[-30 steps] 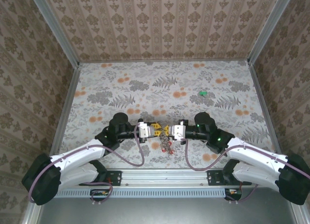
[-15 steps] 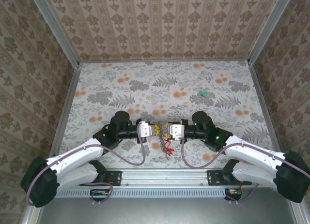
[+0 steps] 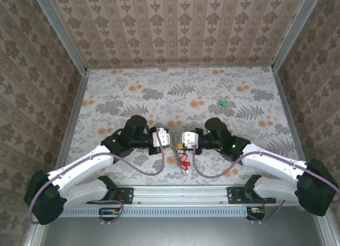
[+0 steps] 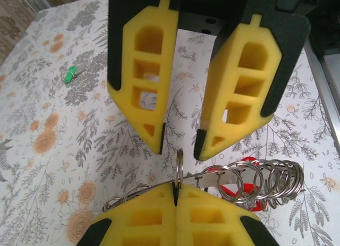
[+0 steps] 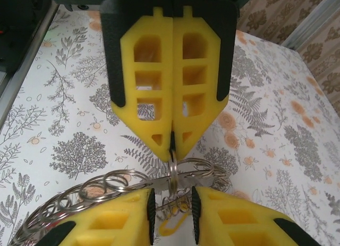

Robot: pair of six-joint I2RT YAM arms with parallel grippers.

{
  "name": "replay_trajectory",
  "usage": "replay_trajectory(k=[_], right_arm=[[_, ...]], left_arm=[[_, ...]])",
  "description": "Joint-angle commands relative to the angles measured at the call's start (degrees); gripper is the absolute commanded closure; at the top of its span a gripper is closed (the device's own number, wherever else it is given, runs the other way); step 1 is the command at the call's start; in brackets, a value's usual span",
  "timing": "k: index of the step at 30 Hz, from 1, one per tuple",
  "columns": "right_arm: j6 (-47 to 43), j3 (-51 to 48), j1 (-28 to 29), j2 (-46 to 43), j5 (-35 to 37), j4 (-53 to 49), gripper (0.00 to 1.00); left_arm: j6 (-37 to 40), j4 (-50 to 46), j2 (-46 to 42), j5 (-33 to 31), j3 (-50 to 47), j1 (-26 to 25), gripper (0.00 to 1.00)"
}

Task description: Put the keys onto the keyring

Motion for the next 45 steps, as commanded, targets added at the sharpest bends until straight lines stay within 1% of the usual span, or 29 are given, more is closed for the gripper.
replay_trajectory(k=[1, 4, 6, 7, 9, 14, 15, 17, 19, 20, 21, 22, 24, 27, 29, 36, 38, 39, 45], right_arm=[[1.3, 1.2, 0.4, 1.0, -1.4, 2.2, 0.77], [1.1, 1.8, 0.5, 1.8, -2.1, 2.0, 0.85], [0.8, 1.9, 0.6, 2.4, -2.2, 1.7, 0.94], [0.9, 1.9, 0.6, 2.7, -2.3, 1.7, 0.95], [1.4, 1.7, 0.6, 3.1, -2.8, 2.3, 0.95], [3.3, 0.9, 0.7, 3.7, -5.0, 4.4, 0.89], [3.5, 1.2, 0.6, 4.0, -5.5, 4.3, 0.90], [4.0, 1.1, 0.5, 4.4, -6.4, 4.3, 1.00], [5.9, 0.6, 0.2, 4.3, -7.1, 6.3, 1.00], [7.4, -0.2, -0.3, 4.2, -7.5, 8.6, 1.00], [10.1, -1.5, -0.9, 3.9, -8.3, 12.2, 1.00], [12.8, -2.6, -1.7, 3.6, -9.2, 15.9, 1.00], [17.0, -4.5, -2.9, 3.4, -11.0, 22.1, 1.00], [20.7, -6.4, -4.0, 3.3, -12.6, 27.9, 1.00], [21.7, -7.1, -4.5, 3.1, -13.5, 29.4, 1.00], [23.2, -7.8, -5.6, 3.6, -17.4, 30.6, 1.00], [23.0, -7.9, -5.7, 3.8, -17.4, 30.5, 1.00], [22.9, -8.0, -5.7, 4.0, -17.5, 30.6, 1.00], [22.6, -8.0, -5.7, 4.5, -17.8, 30.6, 1.00]], left_arm=[[1.2, -2.0, 0.3, 2.1, 2.1, -0.4, 1.00], [0.6, -2.1, 1.4, 1.4, 2.8, -0.4, 1.00], [0.1, -2.3, 1.9, 0.9, 3.2, -0.4, 1.00], [-0.2, -2.2, 2.1, 0.9, 3.4, -0.3, 1.00], [-0.2, -1.6, 1.9, 1.4, 3.3, -0.3, 1.00], [0.0, 2.2, 0.1, 3.1, 0.7, -0.2, 1.00], [-0.1, 2.6, -0.1, 3.2, 0.5, -0.2, 1.00], [-0.3, 3.0, -0.5, 3.3, 0.2, -0.2, 1.00], [-0.2, 3.7, -1.0, 3.6, -0.3, -0.1, 1.00], [-0.3, 4.3, -1.3, 3.6, -0.8, -0.1, 0.96], [-0.4, 5.3, -1.9, 3.5, -1.5, 0.0, 0.87], [-0.5, 6.6, -2.7, 3.3, -2.6, 0.0, 0.81], [-1.0, 9.2, -4.0, 2.8, -4.8, 0.3, 0.76], [-2.4, 13.1, -5.5, 2.4, -8.1, 1.1, 0.73], [-3.3, 15.0, -5.8, 2.4, -9.4, 1.6, 0.73], [-3.8, 15.7, -4.8, 2.8, -8.9, 1.6, 0.76], [-4.1, 16.9, -4.5, 3.9, -8.9, 1.7, 0.86], [-3.9, 16.9, -4.3, 4.8, -8.7, 1.6, 0.88], [-3.6, 17.2, -3.5, 6.3, -8.1, 1.6, 0.86]])
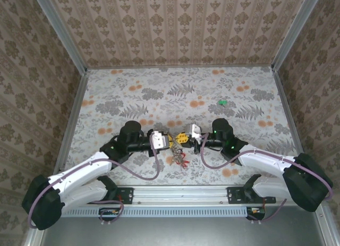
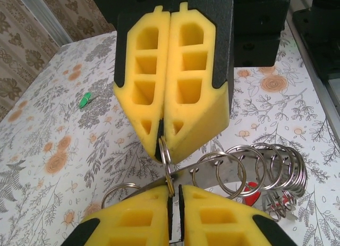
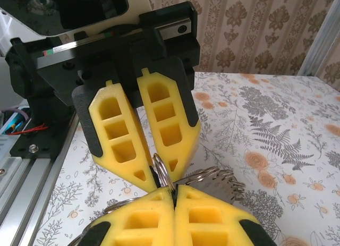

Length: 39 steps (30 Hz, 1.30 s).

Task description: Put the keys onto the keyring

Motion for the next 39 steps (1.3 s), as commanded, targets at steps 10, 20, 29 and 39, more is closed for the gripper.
replay_trajectory(k=[10, 20, 29, 39], right_arm=[[-0.5, -0.4, -0.1, 0.2, -2.6, 2.2, 1.00], [-1.3, -1.0, -0.2, -0.5, -0.6, 1.7, 1.00], [-4.3, -0.1, -0.2, -1.1, -0.5, -2.8, 0.95], [-19.6, 5.4, -0.3, -5.2, 2.1, -24.0, 0.73]], left_arm=[[-1.3, 2.7, 0.2, 3.4, 1.4, 0.3, 0.90], [-1.9, 3.0, 0.3, 2.7, 1.5, 0.4, 0.81], [-0.6, -1.5, 1.8, 2.4, 4.6, 0.3, 1.00], [5.2, -21.7, 6.5, -3.5, 15.1, -1.9, 1.00]])
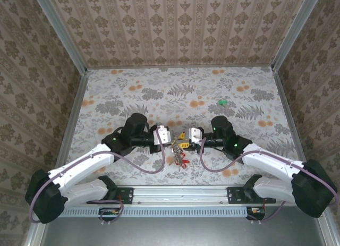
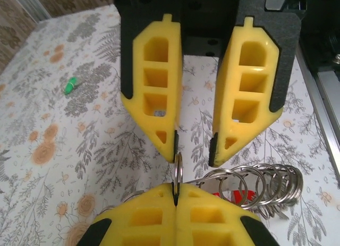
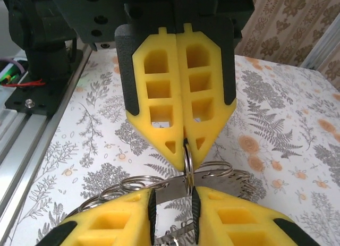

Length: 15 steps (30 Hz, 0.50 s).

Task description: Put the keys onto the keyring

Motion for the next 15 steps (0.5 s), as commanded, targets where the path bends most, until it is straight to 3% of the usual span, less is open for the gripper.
replay_trajectory(k=[1, 7, 11, 15], right_arm=[[-4.4, 1.0, 0.1, -0.9, 1.2, -5.2, 0.73], [-4.0, 1.3, 0.1, -0.8, 1.2, -5.3, 0.76], [-3.9, 1.0, 0.1, -0.9, 0.9, -5.3, 0.88], [-3.0, 0.4, 0.1, -0.7, 1.3, -4.0, 0.84]], left_arm=[[3.7, -7.8, 2.3, -1.8, 4.7, -1.0, 1.00], [5.7, -11.2, 5.8, -1.3, 8.6, -2.3, 1.00], [5.6, -10.7, 6.3, -0.6, 8.9, -2.4, 1.00], [5.0, -8.6, 5.7, 1.3, 8.0, -2.4, 1.00]])
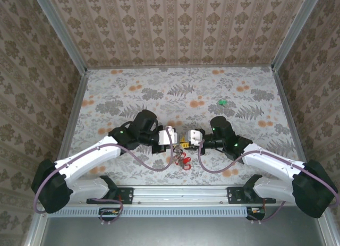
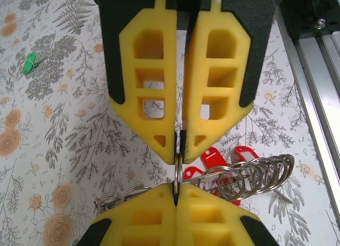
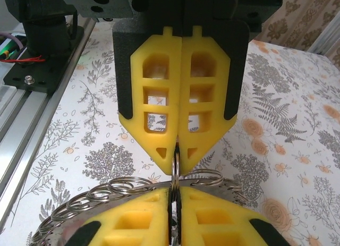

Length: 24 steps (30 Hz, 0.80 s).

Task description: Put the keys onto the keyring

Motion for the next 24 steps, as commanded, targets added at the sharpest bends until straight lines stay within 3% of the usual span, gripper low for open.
replay_trajectory(k=[1, 7, 11, 12, 13, 15, 24], right_arm=[[0.4, 0.1, 0.1, -0.5, 0.1, 1.0, 0.81], [0.9, 0.2, 0.1, 0.0, -0.5, 1.4, 0.81], [1.2, 0.2, 0.1, 0.1, -0.7, 1.6, 0.95], [1.4, 0.2, 0.1, 0.0, -0.7, 1.7, 0.99], [1.8, 0.0, 0.0, -0.1, -0.7, 2.4, 1.00], [3.7, -1.1, -0.5, -0.6, -1.2, 5.2, 1.00], [8.5, -3.2, -3.0, -1.3, -5.5, 12.3, 1.00]], left_arm=[[1.0, 1.9, -0.8, 3.5, 1.1, -0.2, 1.00], [0.3, 3.4, -1.3, 4.3, 0.2, -0.2, 1.00], [0.2, 4.6, -1.9, 4.5, -0.3, -0.1, 1.00], [0.2, 5.0, -2.2, 4.7, -0.7, -0.1, 0.98], [0.5, 5.3, -2.6, 5.4, -1.1, -0.1, 0.90], [0.4, 6.6, -3.6, 6.3, -2.4, 0.0, 0.84], [-1.6, 12.5, -6.2, 5.7, -7.3, 1.6, 0.79]])
